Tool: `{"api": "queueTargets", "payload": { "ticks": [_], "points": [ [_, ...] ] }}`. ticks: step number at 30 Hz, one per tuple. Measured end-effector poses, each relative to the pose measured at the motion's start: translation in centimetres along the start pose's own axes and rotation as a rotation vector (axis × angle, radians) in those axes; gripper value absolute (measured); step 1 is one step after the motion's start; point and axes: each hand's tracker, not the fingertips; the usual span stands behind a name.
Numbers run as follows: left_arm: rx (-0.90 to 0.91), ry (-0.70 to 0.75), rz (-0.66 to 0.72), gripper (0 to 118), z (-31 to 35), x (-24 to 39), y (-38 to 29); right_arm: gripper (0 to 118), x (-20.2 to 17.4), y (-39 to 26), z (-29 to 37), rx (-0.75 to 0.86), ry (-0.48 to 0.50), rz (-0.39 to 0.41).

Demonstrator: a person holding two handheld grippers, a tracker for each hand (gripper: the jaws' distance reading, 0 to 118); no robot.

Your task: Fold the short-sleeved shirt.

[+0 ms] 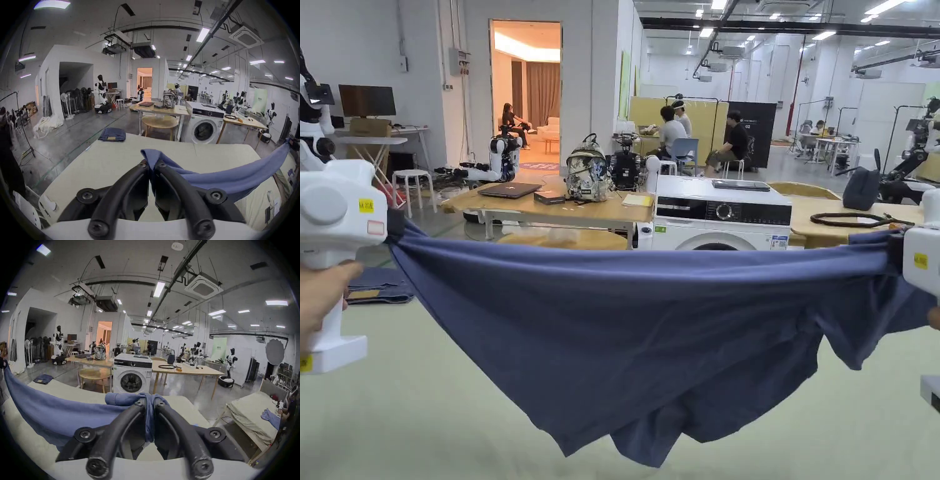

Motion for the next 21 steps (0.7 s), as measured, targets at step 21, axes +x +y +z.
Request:
{"api": "queueTargets", "payload": {
  "ticks": [21],
  "points": [
    [-0.115, -0.044, -0.05, 0, -2.6, 1.5, -12.5, 6, 0.3, -11.7, 0.0, -0.137, -0.008, 0.052]
  ]
}}
